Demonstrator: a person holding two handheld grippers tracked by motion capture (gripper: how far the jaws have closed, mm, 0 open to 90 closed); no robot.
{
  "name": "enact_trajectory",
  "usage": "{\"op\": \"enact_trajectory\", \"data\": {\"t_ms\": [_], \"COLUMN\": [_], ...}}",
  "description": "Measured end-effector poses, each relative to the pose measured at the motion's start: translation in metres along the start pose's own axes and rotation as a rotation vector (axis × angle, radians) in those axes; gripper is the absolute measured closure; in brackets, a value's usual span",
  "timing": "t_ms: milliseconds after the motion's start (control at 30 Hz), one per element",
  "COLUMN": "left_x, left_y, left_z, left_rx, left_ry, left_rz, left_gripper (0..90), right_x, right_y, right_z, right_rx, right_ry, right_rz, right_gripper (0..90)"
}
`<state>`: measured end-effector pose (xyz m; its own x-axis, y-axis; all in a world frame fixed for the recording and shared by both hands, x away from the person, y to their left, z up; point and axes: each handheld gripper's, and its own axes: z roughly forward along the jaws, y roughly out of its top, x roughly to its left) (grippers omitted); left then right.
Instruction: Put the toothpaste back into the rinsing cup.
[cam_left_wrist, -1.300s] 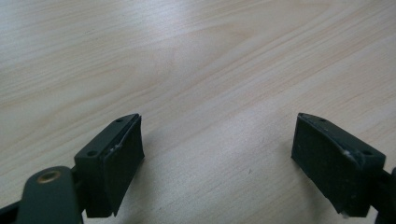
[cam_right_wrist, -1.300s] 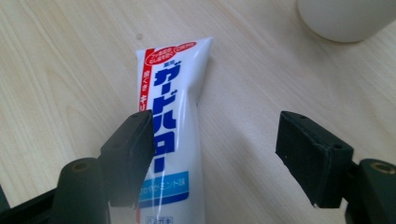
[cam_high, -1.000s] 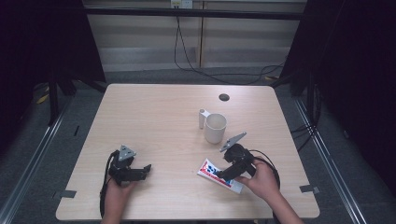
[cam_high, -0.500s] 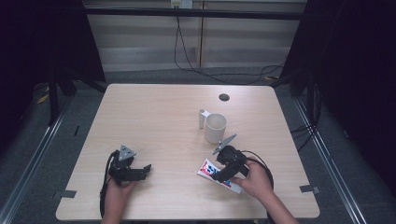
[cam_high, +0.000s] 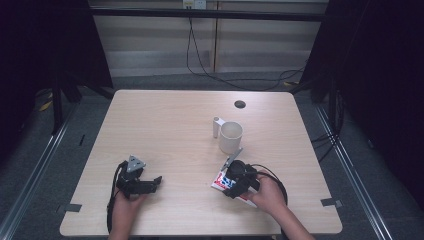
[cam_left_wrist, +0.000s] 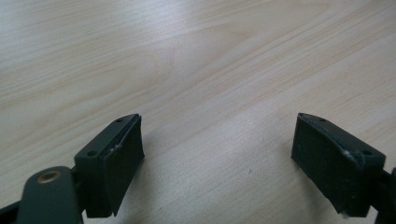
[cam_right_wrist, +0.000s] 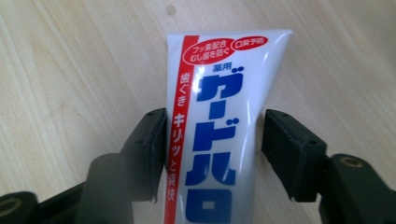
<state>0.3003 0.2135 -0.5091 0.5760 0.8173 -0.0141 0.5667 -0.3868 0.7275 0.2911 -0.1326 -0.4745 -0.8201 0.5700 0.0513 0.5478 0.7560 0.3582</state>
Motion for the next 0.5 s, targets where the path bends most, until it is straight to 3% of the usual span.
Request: {"op": "enact_trajectory", "data": {"t_ms": [167,233,400,500], "left_x": [-0.0002,-0.0001,0.0002,0.0002], "left_y": [0.0000,-0.0001,0.0001,0.0001], "left_z": [0.0002,0.0002,0.0000,-0.0002], "left_rx": [-0.004,-0.004,-0.001,0.002], "left_ry": [0.001,0.000,0.000,-0.003], "left_rz": [0.000,0.000,0.003,0.000], "left_gripper": [16.4,16.3,16.3,16.3], "right_x": [0.0015,0.0030,-0.0011,-0.0008], "right_y": [0.0025,0.0037,0.0057,0.0049], "right_z": [0.0005,-0.0008,-0.0057,-0.0075], "right_rx": [0.012,0.025,0.034,0.020], "right_ry": [-0.015,-0.006,0.010,-0.002], "right_rz": [-0.016,-0.014,0.035,0.029], "right_gripper": [47.8,54.2,65.1,67.4]}}
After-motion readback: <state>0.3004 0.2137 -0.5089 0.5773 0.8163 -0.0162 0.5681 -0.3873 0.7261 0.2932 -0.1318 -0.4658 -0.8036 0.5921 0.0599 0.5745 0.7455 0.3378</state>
